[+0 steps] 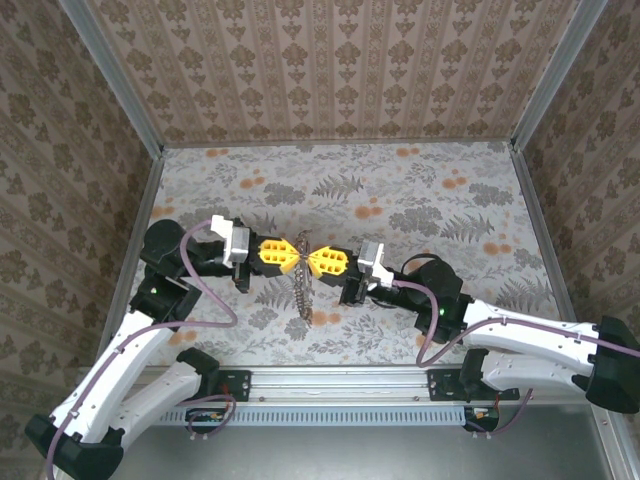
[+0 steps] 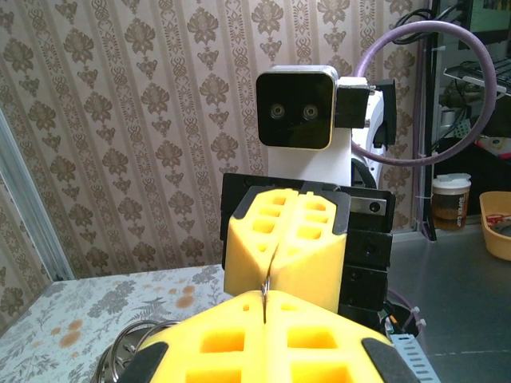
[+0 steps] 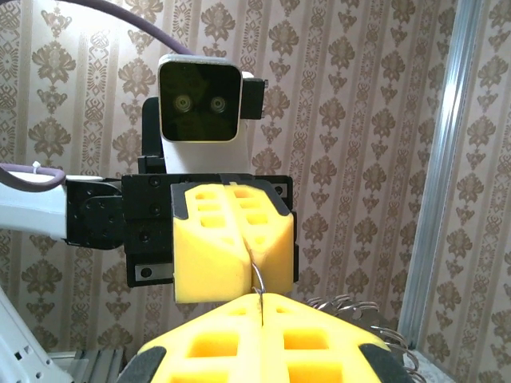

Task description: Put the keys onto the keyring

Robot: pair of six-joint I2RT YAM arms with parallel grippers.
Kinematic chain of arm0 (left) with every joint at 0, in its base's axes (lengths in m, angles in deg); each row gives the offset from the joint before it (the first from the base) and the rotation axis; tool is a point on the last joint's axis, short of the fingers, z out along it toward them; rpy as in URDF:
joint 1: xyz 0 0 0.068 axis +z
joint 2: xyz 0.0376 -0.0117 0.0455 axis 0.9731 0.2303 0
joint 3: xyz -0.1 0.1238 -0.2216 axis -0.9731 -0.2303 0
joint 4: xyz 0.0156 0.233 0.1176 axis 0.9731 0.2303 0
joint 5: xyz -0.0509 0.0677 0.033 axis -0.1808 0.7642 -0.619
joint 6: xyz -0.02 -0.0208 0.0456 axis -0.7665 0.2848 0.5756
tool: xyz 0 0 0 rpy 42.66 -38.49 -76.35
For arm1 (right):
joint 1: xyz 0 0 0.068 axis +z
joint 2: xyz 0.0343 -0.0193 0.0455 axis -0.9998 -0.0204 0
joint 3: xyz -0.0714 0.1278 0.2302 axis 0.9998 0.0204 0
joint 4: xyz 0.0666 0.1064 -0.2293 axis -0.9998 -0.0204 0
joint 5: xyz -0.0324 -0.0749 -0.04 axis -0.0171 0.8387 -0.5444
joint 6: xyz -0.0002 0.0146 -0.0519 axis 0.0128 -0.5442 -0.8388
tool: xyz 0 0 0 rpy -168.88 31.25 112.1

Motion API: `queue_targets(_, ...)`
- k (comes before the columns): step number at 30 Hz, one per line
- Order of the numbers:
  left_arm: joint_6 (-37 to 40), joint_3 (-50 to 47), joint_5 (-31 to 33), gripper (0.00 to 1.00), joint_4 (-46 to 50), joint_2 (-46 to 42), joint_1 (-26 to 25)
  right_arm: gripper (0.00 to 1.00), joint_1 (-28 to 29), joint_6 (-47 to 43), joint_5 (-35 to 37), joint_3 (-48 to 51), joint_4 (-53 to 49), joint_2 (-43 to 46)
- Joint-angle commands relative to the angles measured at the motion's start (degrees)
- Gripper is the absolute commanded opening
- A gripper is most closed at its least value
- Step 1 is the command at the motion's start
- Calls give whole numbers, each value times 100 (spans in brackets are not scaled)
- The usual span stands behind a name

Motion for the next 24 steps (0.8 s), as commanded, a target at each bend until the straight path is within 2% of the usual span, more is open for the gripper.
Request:
queue_targets(1,100,35,-136,0,-156,-134,-27,0,-41,-125,226,-44,-88,-41)
queue_targets(24,108,50,-123,0,-125,-117,-27,0,-41,-342,250,224,122,311)
